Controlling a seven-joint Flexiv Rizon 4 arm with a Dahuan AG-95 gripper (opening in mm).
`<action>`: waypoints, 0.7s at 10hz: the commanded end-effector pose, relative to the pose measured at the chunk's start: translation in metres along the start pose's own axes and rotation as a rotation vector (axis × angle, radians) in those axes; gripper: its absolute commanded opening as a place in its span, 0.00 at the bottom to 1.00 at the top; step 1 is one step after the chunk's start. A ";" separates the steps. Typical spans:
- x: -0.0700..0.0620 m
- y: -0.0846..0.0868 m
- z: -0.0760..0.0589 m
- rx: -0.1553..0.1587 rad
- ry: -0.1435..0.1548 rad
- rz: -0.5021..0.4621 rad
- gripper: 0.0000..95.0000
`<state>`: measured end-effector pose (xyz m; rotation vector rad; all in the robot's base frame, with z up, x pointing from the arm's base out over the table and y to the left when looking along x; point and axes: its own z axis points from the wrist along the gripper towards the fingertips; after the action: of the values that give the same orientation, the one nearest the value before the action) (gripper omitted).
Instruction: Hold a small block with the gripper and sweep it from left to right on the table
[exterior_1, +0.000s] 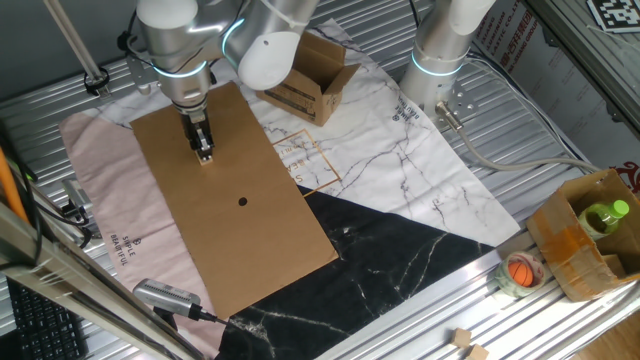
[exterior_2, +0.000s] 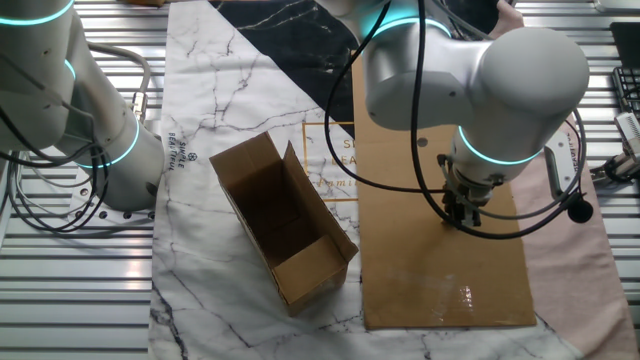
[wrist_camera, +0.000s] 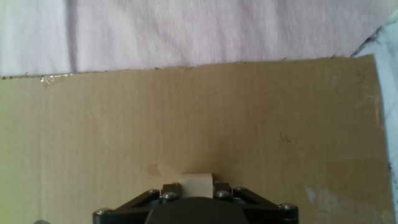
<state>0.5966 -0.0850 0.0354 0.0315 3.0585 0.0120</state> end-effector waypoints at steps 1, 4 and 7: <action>0.000 0.001 0.000 0.002 0.000 0.002 0.00; -0.001 0.002 -0.001 0.000 0.000 0.002 0.00; -0.001 0.004 0.000 0.000 -0.001 0.004 0.00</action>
<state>0.5978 -0.0799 0.0355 0.0364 3.0577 0.0136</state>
